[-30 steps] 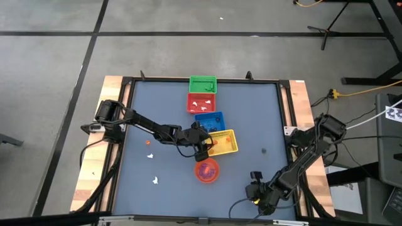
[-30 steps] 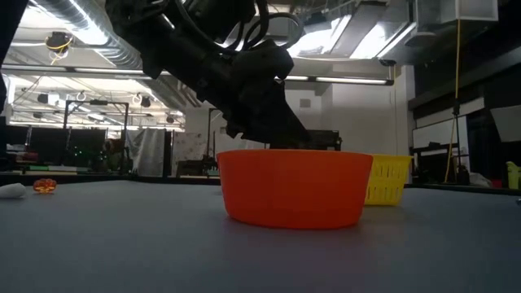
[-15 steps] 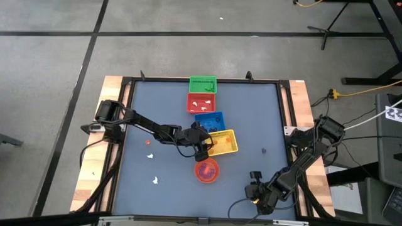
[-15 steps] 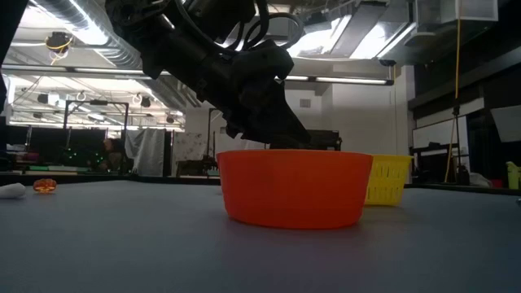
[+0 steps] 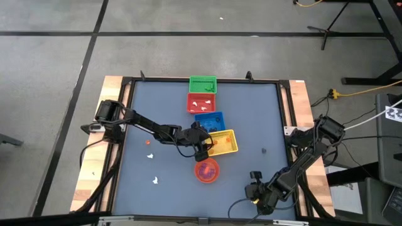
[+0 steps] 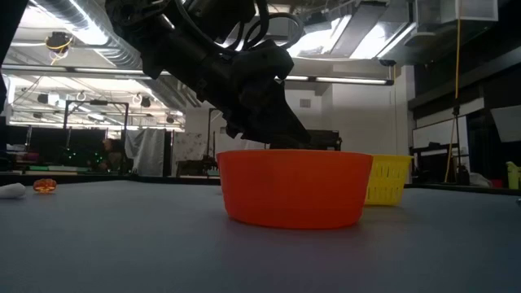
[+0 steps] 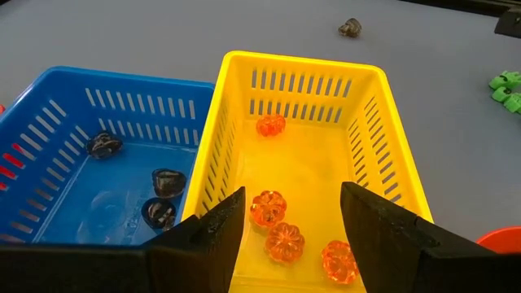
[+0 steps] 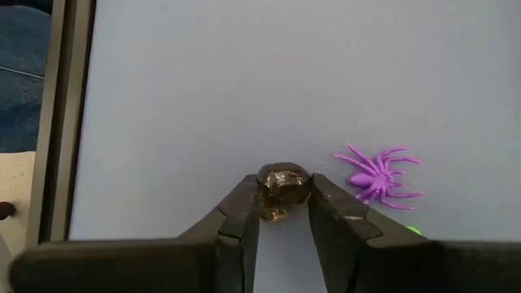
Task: Sort Halloween decoration
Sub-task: Put the black skull toy into the blue bin
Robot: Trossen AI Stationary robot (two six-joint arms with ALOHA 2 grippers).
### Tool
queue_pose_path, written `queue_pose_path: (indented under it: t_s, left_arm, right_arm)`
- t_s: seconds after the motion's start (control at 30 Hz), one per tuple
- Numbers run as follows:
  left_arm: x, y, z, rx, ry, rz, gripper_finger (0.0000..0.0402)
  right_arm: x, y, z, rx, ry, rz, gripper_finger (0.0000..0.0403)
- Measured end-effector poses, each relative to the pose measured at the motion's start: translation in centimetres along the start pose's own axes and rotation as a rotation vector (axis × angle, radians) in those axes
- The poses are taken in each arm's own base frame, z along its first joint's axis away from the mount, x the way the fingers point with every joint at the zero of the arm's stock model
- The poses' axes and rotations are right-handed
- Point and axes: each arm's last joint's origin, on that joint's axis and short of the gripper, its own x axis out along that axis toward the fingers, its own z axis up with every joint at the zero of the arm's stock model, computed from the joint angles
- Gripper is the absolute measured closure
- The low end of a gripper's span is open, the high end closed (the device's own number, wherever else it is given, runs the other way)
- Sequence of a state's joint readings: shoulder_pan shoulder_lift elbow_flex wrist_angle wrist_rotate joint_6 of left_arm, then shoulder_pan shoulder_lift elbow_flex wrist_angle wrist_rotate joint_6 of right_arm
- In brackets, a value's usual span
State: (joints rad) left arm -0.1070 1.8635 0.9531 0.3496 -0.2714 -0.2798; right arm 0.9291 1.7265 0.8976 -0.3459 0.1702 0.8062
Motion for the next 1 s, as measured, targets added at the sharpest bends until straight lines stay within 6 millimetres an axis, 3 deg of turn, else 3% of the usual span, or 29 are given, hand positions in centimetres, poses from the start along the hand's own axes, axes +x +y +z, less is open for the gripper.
queue_pose_path:
  t_s: [0.2, 0.47, 0.73, 1.0]
  left_arm:
    - [-0.1, 0.0, 0.2, 0.0, -0.006, -0.002, 0.0214]
    - [-2.1, -0.2, 2.3, 0.074, -0.073, -0.023, 0.0215]
    - [-7.0, 0.0, 4.4, 0.144, -0.003, -0.023, 0.0215]
    - [-13.8, -0.5, 4.4, 0.182, 0.16, -0.052, 0.0215]
  right_arm:
    - [-0.4, 0.3, 1.3, -0.002, -0.06, -0.019, 0.0317]
    - [-1.5, -1.0, 5.6, -0.077, -0.115, -0.081, 0.0322]
    - [-3.0, -4.7, 11.0, -0.267, -0.186, -0.221, 0.0318]
    - [-4.1, -9.8, 15.0, -0.37, -0.2, -0.322, 0.0318]
